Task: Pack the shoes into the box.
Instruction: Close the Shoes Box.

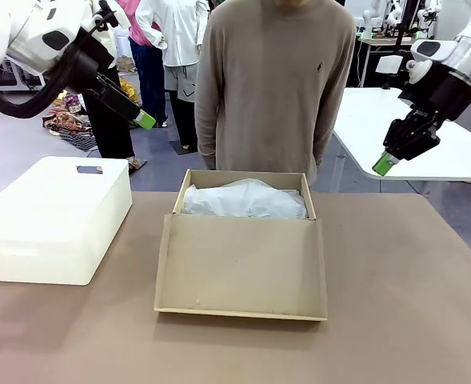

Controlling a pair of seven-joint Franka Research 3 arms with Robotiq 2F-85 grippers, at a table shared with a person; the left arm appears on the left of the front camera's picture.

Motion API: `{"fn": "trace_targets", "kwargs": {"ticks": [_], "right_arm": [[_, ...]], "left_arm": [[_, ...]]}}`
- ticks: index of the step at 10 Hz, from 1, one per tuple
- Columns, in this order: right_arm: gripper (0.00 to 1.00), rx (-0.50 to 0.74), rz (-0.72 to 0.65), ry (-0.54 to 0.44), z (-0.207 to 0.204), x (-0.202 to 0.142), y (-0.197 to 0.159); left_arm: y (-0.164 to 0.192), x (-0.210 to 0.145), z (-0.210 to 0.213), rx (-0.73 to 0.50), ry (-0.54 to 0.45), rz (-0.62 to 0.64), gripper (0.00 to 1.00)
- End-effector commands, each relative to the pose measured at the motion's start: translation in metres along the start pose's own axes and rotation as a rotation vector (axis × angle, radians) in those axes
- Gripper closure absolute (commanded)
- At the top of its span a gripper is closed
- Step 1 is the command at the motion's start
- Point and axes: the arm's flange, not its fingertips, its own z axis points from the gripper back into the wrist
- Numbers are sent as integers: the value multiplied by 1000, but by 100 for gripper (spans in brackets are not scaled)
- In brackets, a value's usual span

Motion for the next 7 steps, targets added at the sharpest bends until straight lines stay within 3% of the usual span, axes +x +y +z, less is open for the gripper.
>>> {"fn": "trace_targets", "kwargs": {"ticks": [1,4,7], "right_arm": [[100,-17,108,-44,-14,-15,-7],[100,-23,233,-75,-36,-40,-22],[100,-136,149,-111,-59,-59,-34]], "left_arm": [[2,-1,1,-18,-21,-12,0],[2,-1,1,-18,-21,-12,0],[2,-1,1,-18,-21,-12,0]]}}
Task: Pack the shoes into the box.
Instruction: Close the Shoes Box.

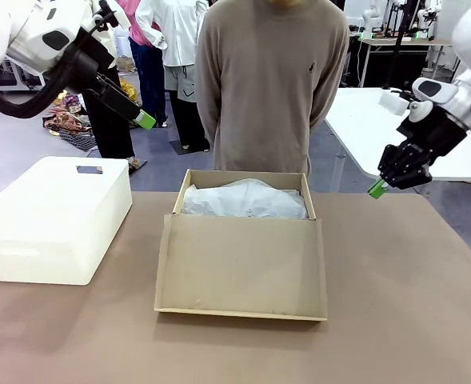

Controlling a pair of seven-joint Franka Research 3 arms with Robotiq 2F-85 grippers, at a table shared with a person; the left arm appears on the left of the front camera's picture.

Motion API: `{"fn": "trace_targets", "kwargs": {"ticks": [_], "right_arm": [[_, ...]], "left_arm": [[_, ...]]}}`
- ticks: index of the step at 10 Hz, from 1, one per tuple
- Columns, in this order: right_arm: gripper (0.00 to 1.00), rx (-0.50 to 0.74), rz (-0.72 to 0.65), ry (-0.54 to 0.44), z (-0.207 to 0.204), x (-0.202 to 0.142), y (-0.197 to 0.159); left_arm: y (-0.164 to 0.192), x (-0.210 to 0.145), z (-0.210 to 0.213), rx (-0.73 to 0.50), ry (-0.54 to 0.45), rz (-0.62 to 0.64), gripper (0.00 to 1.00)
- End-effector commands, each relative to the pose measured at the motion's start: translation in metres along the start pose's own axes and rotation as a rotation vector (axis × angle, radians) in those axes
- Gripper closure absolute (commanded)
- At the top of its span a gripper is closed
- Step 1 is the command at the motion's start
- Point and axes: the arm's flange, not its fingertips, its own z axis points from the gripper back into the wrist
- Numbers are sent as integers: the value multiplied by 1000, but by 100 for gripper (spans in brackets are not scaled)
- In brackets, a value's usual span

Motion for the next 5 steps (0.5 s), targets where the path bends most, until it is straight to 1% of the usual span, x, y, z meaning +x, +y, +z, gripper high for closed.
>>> {"fn": "trace_targets", "kwargs": {"ticks": [1,4,5], "right_arm": [[100,-68,-29,-40,-19,-10,-1],[100,-70,-81,-22,-34,-21,-5],[100,-49,-131,-21,-37,-23,-6]], "left_arm": [[2,-1,1,-18,-21,-12,0],[2,-1,1,-18,-21,-12,0],[2,-1,1,-18,-21,-12,0]]}}
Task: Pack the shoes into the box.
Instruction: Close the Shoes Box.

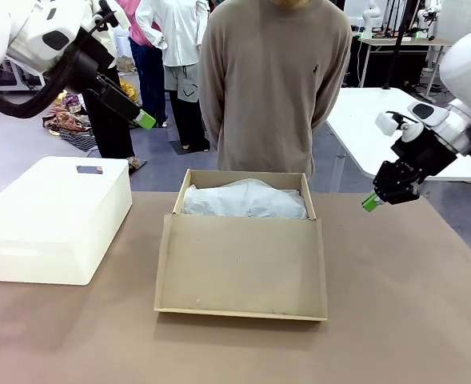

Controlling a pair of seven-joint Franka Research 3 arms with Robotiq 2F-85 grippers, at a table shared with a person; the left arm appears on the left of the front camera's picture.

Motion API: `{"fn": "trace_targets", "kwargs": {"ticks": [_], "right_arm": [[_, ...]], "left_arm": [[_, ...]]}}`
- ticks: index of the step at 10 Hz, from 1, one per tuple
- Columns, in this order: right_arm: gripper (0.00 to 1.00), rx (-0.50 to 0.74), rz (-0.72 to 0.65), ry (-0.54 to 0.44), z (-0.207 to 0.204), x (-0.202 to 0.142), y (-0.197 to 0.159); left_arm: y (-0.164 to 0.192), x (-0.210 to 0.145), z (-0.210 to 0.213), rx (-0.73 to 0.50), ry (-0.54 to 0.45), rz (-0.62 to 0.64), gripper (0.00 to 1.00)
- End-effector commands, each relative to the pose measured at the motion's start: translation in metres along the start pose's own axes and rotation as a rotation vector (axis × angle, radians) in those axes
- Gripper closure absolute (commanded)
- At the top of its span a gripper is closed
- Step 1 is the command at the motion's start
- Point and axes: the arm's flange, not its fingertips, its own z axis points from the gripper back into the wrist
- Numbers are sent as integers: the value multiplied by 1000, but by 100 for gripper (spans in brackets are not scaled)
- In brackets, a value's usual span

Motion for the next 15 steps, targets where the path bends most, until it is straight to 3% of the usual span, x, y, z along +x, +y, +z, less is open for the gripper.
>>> {"fn": "trace_targets", "kwargs": {"ticks": [1,7,15], "right_arm": [[100,-7,16,-3,4,3,1],[100,-4,6,0,2,2,0],[100,-61,0,-79,-77,-17,20]], "left_arm": [[2,-1,1,-18,-21,-12,0],[2,-1,1,-18,-21,-12,0],[2,-1,1,-18,-21,-12,0]]}}
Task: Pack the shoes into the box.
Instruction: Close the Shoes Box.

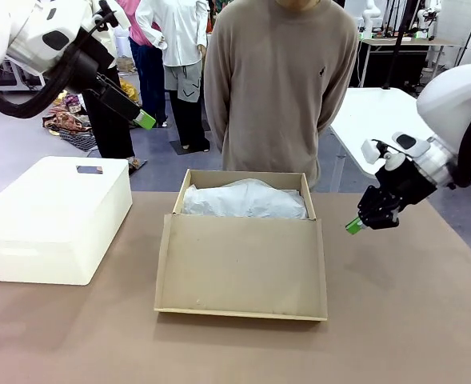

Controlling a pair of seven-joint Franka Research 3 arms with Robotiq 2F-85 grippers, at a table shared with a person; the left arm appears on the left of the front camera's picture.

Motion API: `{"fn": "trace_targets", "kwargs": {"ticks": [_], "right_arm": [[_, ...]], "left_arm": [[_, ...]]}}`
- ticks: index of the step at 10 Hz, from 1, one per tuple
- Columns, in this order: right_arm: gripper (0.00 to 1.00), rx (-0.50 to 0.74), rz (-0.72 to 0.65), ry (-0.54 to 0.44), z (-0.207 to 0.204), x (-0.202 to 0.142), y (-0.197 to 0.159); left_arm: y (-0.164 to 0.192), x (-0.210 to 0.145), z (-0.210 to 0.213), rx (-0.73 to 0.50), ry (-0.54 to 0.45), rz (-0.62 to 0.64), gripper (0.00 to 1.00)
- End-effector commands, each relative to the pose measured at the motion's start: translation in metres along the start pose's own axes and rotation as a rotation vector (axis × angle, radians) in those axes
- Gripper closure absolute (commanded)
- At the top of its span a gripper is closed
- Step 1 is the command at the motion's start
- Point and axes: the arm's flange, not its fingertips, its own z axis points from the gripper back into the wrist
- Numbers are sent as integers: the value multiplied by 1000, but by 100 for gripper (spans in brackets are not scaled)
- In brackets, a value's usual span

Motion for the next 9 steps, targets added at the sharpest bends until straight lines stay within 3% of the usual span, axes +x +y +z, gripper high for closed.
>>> {"fn": "trace_targets", "kwargs": {"ticks": [1,9], "right_arm": [[100,-53,20,-40,-25,-6,2],[100,-21,-5,-94,-76,-17,-1]], "left_arm": [[2,-1,1,-18,-21,-12,0],[2,-1,1,-18,-21,-12,0]]}}
